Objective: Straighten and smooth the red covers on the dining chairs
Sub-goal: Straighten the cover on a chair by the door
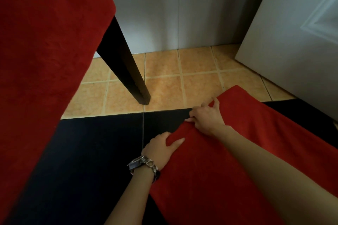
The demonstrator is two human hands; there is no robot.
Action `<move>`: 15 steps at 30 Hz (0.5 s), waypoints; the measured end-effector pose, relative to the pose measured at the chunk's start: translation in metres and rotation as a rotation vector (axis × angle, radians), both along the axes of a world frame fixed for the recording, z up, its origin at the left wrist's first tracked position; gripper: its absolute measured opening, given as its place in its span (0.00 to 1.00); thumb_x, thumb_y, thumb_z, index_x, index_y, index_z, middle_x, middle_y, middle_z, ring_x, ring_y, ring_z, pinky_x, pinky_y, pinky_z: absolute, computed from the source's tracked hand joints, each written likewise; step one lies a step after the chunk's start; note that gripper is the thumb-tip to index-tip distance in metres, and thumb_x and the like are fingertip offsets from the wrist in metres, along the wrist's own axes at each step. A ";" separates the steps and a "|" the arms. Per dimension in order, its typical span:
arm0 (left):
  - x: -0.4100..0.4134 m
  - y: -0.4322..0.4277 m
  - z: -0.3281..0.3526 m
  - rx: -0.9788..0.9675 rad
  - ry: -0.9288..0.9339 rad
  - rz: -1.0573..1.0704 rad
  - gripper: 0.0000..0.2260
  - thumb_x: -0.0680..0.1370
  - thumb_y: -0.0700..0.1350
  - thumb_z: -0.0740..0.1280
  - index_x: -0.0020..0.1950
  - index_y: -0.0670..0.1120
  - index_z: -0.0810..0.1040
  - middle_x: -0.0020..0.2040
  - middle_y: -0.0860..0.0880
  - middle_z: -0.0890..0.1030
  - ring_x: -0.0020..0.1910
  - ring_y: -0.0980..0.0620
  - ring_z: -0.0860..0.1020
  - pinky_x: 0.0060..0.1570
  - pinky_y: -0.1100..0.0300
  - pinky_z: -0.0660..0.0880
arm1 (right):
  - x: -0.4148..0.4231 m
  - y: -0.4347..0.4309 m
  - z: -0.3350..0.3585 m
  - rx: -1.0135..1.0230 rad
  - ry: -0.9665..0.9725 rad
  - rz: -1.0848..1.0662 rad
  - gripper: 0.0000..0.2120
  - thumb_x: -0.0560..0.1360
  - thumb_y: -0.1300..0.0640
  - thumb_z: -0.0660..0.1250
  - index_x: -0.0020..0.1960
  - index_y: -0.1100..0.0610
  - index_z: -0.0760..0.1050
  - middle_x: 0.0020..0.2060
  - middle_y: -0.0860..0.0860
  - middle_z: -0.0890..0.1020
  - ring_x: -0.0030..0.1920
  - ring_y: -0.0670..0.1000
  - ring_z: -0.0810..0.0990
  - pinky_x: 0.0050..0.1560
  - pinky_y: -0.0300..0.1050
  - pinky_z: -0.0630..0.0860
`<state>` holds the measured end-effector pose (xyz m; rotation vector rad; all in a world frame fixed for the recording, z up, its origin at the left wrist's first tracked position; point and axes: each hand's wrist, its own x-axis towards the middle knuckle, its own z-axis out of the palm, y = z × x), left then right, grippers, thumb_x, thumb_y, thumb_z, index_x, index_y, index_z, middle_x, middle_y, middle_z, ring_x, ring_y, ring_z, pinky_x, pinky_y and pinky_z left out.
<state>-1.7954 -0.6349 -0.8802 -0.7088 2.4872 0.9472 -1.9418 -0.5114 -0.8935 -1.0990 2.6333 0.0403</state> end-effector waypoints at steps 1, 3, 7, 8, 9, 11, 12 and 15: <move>-0.001 -0.003 0.002 0.041 -0.041 -0.014 0.32 0.65 0.77 0.54 0.59 0.58 0.72 0.51 0.57 0.79 0.46 0.57 0.79 0.46 0.55 0.79 | 0.000 0.000 0.001 -0.022 0.005 -0.012 0.14 0.80 0.44 0.56 0.45 0.48 0.76 0.47 0.44 0.79 0.58 0.50 0.74 0.70 0.63 0.45; -0.003 -0.007 0.005 0.117 -0.136 -0.034 0.38 0.58 0.80 0.55 0.58 0.57 0.70 0.50 0.57 0.78 0.45 0.57 0.79 0.46 0.56 0.80 | -0.001 0.002 0.003 -0.050 0.023 -0.024 0.15 0.80 0.43 0.56 0.44 0.49 0.77 0.46 0.44 0.80 0.57 0.50 0.75 0.70 0.62 0.46; -0.009 -0.013 0.009 0.261 -0.243 -0.005 0.41 0.50 0.82 0.61 0.53 0.57 0.70 0.48 0.57 0.79 0.44 0.58 0.79 0.40 0.62 0.77 | 0.000 0.004 0.013 -0.073 0.043 -0.026 0.17 0.80 0.42 0.56 0.46 0.51 0.78 0.45 0.45 0.80 0.55 0.50 0.76 0.70 0.61 0.46; -0.010 -0.013 0.010 0.283 -0.246 0.005 0.39 0.48 0.81 0.62 0.49 0.57 0.72 0.47 0.57 0.80 0.43 0.58 0.80 0.40 0.62 0.77 | 0.001 0.005 0.018 -0.074 0.044 -0.027 0.18 0.80 0.42 0.55 0.46 0.51 0.78 0.45 0.45 0.80 0.55 0.50 0.76 0.70 0.60 0.46; -0.011 -0.013 0.012 0.290 -0.242 0.010 0.38 0.48 0.81 0.63 0.47 0.57 0.73 0.45 0.57 0.81 0.42 0.57 0.81 0.40 0.61 0.79 | 0.001 0.005 0.023 -0.071 0.042 -0.027 0.18 0.80 0.42 0.55 0.47 0.51 0.79 0.45 0.45 0.80 0.55 0.50 0.76 0.70 0.60 0.46; -0.010 -0.011 0.019 0.253 -0.213 0.011 0.38 0.49 0.81 0.62 0.47 0.55 0.76 0.43 0.55 0.82 0.40 0.56 0.82 0.44 0.57 0.81 | 0.001 0.007 0.034 -0.074 0.040 -0.028 0.17 0.80 0.42 0.55 0.48 0.50 0.79 0.46 0.44 0.80 0.55 0.50 0.76 0.70 0.60 0.45; -0.008 -0.009 0.024 0.211 -0.188 0.018 0.39 0.50 0.81 0.61 0.47 0.53 0.76 0.43 0.54 0.82 0.40 0.55 0.82 0.45 0.55 0.81 | 0.001 0.007 0.041 -0.084 0.042 -0.030 0.17 0.80 0.42 0.55 0.48 0.50 0.80 0.46 0.45 0.80 0.55 0.50 0.76 0.69 0.59 0.45; -0.002 -0.005 0.046 0.107 -0.142 0.037 0.40 0.50 0.82 0.59 0.46 0.53 0.75 0.42 0.54 0.81 0.38 0.54 0.81 0.44 0.53 0.81 | 0.003 0.010 0.062 -0.117 0.061 -0.038 0.18 0.80 0.42 0.56 0.46 0.51 0.79 0.45 0.45 0.80 0.55 0.50 0.76 0.69 0.60 0.45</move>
